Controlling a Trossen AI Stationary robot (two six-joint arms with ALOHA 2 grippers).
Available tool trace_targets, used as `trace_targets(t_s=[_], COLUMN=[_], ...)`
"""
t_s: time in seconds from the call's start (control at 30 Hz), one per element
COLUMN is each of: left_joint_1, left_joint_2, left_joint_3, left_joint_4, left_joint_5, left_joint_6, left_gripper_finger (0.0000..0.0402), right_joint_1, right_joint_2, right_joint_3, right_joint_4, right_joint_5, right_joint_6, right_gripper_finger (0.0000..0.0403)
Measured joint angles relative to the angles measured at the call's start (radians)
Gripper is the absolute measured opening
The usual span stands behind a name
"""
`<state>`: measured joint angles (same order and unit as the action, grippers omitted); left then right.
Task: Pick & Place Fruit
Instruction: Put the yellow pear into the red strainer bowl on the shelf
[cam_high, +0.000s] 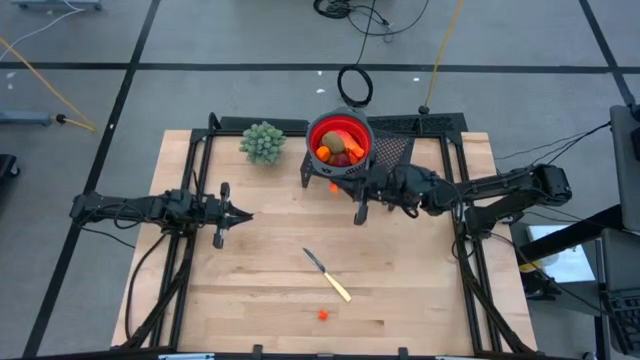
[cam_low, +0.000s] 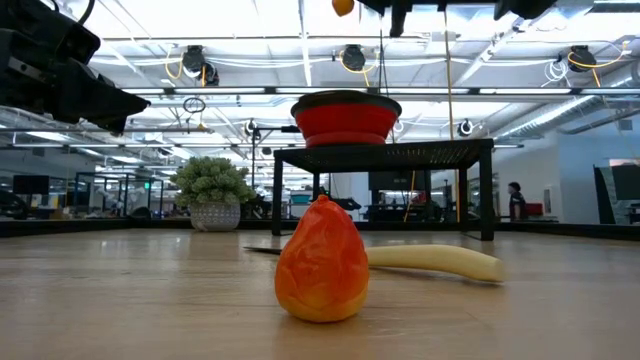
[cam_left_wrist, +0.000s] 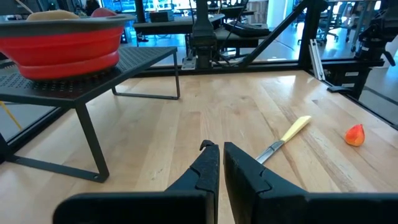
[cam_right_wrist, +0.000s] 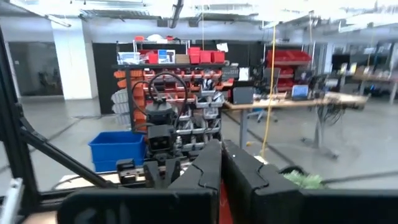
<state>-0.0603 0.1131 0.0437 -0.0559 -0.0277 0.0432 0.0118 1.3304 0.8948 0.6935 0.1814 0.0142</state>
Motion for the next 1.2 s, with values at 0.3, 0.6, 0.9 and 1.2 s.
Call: trace_targets(t_s=[0.3, 0.6, 0.9, 1.2], left_joint_1=[0.000, 0.000, 0.000, 0.000], left_joint_2=[0.000, 0.000, 0.000, 0.000], left_joint_3=[0.000, 0.000, -0.001, -0.001], left_joint_4=[0.000, 0.000, 0.000, 0.000], left_joint_5=[0.000, 0.000, 0.000, -0.001], left_joint_6=[0.002, 0.001, 0.001, 0.001], left_gripper_finger=[0.0026, 0.0026, 0.0026, 0.0026], right_joint_1=[-0.006, -0.051, -0.112, -0.239], right_joint_2=[0.000, 0.000, 0.000, 0.000], right_joint_3=[0.000, 0.000, 0.000, 0.000], right_joint_4=[0.037, 0.036, 0.036, -0.006], right_joint_5=[-0.050, -0.082, 0.001, 0.092], right_joint_6=[-0.308, -0.367, -0.287, -0.152], right_gripper_finger=[0.0000, 0.0000, 0.0000, 0.0000])
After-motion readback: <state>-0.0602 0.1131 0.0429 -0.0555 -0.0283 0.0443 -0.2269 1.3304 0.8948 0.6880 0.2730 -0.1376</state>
